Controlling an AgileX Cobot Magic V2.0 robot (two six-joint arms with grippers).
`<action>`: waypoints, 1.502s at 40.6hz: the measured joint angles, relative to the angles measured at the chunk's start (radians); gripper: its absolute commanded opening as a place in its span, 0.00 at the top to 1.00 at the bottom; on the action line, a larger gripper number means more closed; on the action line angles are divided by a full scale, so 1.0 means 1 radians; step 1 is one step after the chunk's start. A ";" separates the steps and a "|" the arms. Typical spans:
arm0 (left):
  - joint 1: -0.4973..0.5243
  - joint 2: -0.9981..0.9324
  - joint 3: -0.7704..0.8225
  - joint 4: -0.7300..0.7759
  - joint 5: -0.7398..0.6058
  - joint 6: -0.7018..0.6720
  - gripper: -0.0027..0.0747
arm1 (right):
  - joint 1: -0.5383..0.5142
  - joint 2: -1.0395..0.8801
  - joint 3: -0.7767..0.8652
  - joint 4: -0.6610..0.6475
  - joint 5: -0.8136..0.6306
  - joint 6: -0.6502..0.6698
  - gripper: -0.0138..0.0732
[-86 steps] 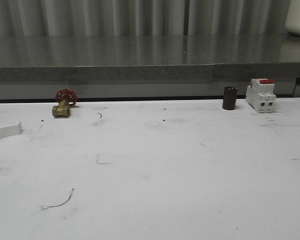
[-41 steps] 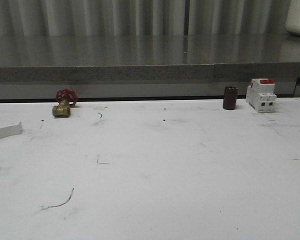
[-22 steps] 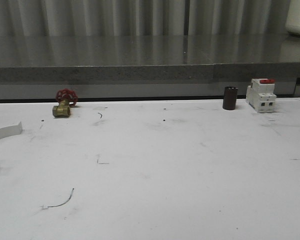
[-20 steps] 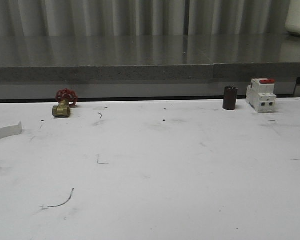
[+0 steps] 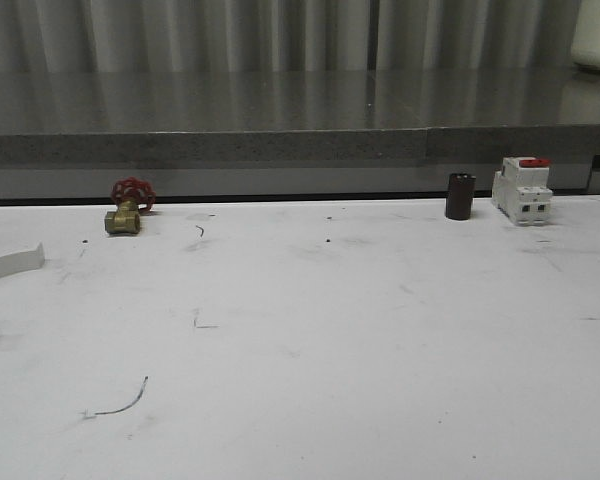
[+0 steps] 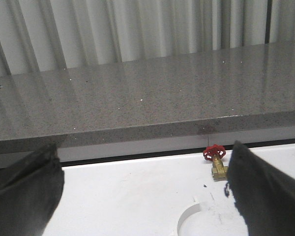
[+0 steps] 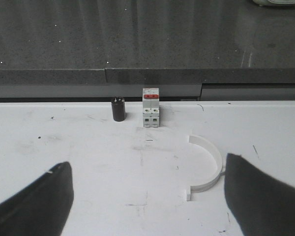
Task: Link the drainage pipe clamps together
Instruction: 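Lower the left gripper onto the white half-ring clamp and grasp it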
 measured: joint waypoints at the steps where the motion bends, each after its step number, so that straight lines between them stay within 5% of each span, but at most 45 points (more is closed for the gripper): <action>1: 0.000 0.000 0.000 -0.005 0.000 0.000 0.19 | 0.000 0.000 0.000 0.000 0.000 0.000 0.10; 14: 0.000 0.103 -0.050 -0.067 0.132 0.000 0.19 | 0.000 0.000 0.000 0.000 0.000 0.000 0.16; 30: 0.000 0.721 -0.352 -0.132 0.439 0.000 0.19 | 0.000 0.000 0.000 0.000 0.000 0.000 0.16; 44: 0.000 1.170 -0.570 -0.136 0.457 0.002 0.19 | 0.000 0.000 0.000 0.000 0.000 0.000 0.16; 61: 0.018 1.496 -0.738 -0.138 0.475 0.048 0.19 | 0.000 0.000 0.000 0.000 0.000 0.000 0.16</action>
